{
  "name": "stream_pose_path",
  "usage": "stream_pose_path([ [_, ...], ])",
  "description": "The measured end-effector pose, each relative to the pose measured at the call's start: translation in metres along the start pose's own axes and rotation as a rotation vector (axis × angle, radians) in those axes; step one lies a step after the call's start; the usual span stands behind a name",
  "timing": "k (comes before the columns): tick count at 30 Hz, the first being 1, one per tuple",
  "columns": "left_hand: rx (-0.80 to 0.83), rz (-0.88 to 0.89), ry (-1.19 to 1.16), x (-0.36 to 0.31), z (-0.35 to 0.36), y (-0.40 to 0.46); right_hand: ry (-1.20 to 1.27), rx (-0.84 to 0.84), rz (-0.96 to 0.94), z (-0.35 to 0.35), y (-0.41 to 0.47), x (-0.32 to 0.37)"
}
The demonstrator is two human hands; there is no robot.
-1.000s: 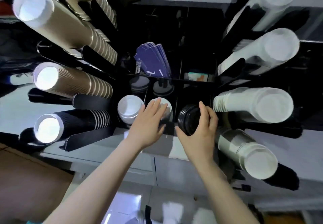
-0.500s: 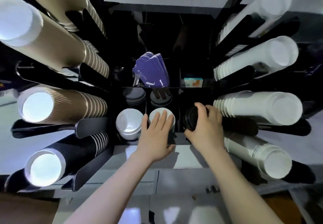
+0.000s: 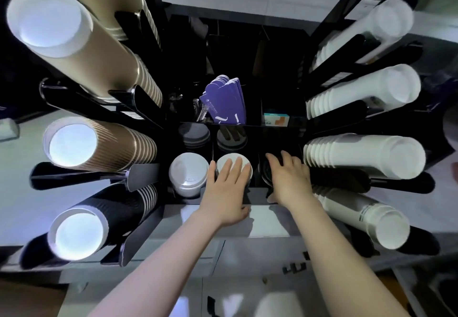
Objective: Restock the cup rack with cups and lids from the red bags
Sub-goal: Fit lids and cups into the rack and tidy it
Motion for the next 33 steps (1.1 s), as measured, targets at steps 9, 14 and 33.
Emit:
stream_pose_path([
  [9, 0.014, 0.007, 0.005, 0.001, 0.001, 0.000, 0.269, -0.102, -0.079, 0.007, -0.027, -0.012],
  [14, 0.019, 0.005, 0.010, 0.001, 0.003, 0.000, 0.232, -0.117, -0.113, 0.023, -0.043, -0.012],
  [33, -0.015, 0.052, -0.029, 0.003, -0.005, -0.012, 0.263, -0.083, -0.046, 0.019, -0.040, -0.001],
])
Point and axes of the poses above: each hand's wrist, its own y-axis towards the middle knuckle, its own z-axis out of the palm, x = y × z, the point moved 1 cm from there along y, towards the middle knuckle, and after that the axes turned 3 degrees about -z, right-handed, at the moved point
